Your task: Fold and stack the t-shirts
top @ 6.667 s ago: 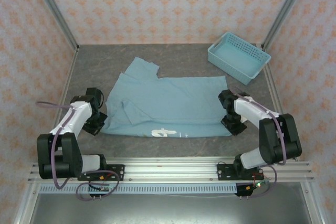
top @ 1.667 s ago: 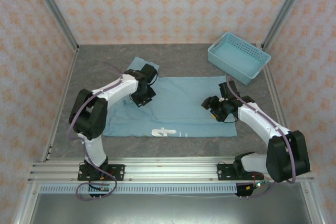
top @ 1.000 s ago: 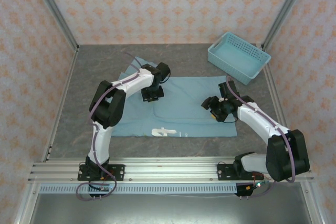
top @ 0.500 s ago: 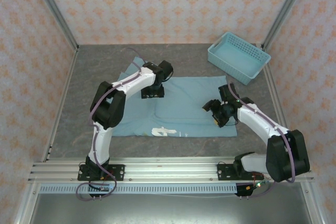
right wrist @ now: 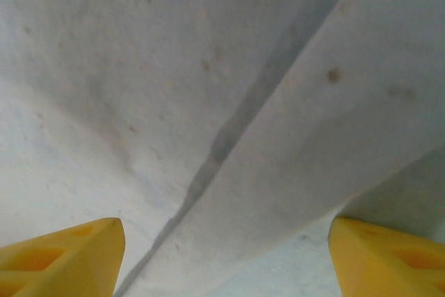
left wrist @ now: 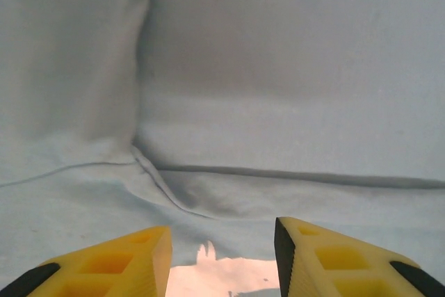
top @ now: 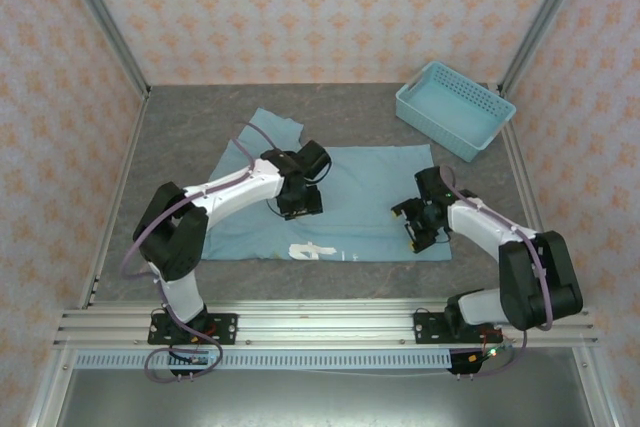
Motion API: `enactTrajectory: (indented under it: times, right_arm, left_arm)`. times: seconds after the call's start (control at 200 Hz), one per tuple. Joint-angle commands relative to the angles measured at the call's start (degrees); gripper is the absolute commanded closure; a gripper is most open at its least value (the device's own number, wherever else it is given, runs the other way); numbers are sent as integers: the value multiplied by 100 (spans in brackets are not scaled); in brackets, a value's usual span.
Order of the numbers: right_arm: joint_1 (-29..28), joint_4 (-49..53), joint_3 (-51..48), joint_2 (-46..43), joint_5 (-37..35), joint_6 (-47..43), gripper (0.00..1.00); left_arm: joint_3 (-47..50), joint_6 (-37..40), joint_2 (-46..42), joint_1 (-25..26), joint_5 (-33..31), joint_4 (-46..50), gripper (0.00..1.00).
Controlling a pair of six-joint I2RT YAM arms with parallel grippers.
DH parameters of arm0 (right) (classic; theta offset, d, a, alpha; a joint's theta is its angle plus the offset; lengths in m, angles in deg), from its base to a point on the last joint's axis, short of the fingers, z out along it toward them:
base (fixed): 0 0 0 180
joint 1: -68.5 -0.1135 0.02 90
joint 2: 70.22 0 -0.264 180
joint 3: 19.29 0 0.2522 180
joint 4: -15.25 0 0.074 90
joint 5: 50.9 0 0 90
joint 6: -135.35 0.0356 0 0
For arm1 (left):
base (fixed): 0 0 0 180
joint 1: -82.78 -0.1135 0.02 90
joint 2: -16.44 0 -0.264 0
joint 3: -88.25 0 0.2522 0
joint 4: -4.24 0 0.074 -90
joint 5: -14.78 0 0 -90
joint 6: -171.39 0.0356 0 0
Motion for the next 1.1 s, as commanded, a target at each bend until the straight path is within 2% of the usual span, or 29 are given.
enactTrajectory:
  times: [0.0,0.21,0.455,0.615,0.811,0.926,1.096]
  right_arm:
    - [121,78,277,134,-213,94,23]
    - [241,288,581,294,-269,72,23]
    - [430,83,875,610,-298,91,25]
    - [556,141,1241,1007,-358,-59,28]
    - [655,-91,1452,1345,-348,-21,34]
    - [671,-69,1654,1525,-366,-79,36]
    - [724,72,1720,1423,-477,-318,38]
  left_arm:
    - [-52,-19,43,75,275,-341,58]
    - [-233,144,288,245,280,-245,58]
    - [-337,255,341,370,424,-428,59]
    - [-422,319,533,440,541,-441,66]
    - [-507,317,678,450,643,-495,69]
    - [-570,383,888,458,674,-446,75]
    - [-682,535,1122,459,681,-270,83]
